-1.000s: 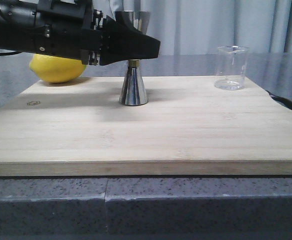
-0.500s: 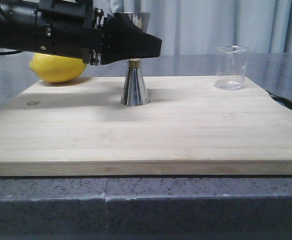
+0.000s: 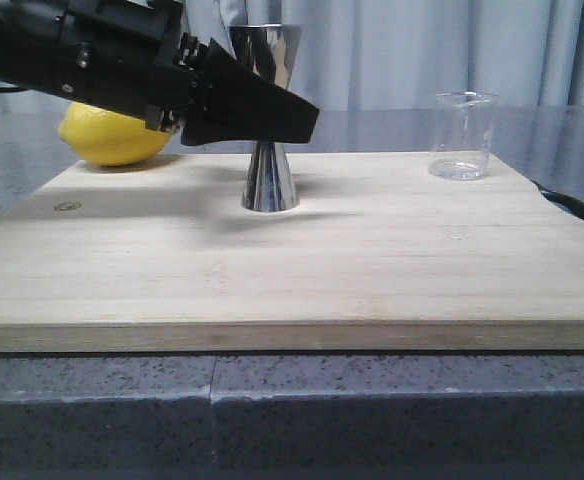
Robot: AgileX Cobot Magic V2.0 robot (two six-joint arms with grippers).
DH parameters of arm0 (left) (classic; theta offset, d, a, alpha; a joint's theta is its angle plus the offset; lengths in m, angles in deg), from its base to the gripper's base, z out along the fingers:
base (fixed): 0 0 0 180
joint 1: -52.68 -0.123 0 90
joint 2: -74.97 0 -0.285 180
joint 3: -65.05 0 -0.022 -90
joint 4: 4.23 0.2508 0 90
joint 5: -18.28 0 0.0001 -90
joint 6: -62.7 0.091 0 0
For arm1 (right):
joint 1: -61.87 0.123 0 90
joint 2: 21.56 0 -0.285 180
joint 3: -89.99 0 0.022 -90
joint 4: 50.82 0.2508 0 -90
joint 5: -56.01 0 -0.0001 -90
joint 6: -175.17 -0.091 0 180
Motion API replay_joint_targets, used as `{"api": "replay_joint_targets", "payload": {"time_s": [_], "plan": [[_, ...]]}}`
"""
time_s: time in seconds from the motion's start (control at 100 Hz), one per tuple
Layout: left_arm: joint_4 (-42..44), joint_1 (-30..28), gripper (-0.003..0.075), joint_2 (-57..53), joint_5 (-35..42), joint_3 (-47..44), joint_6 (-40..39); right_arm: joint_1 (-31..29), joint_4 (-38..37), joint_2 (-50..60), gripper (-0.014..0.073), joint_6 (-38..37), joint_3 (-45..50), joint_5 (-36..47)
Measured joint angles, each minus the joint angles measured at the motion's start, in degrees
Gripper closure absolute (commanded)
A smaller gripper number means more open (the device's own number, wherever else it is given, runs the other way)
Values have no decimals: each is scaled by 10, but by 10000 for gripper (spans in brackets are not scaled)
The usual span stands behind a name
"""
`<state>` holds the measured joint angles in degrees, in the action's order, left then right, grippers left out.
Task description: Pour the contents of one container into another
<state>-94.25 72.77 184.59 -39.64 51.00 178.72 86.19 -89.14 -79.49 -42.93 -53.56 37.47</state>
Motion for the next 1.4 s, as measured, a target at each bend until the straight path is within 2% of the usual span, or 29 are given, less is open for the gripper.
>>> {"api": "replay_joint_targets", "payload": {"time_s": [0.21, 0.35, 0.56, 0.74, 0.89, 1.03, 1.21, 1.4], "plan": [[105, 0, 109, -64, 54, 0, -103, 0, 0, 0, 92, 0, 0, 0], [200, 0, 109, -106, 72, 0, -207, 0, 0, 0, 91, 0, 0, 0], [381, 0, 110, -183, 100, 0, -414, 0, 25, 0, 92, 0, 0, -4], [567, 0, 110, -270, 104, 0, -645, 0, 66, 0, 92, 0, -1, -43], [715, 0, 114, -338, 82, 0, -833, 0, 77, 0, 92, 0, -18, -119], [810, 0, 141, -397, 36, 0, -965, 0, 82, 0, 92, 5, -39, -194], [891, 0, 167, -468, -15, 0, -1081, 0, 101, 0, 92, 33, -62, -274], [968, 0, 175, -541, -28, 0, -1165, 0, 135, 2, 92, 78, -78, -290]]}}
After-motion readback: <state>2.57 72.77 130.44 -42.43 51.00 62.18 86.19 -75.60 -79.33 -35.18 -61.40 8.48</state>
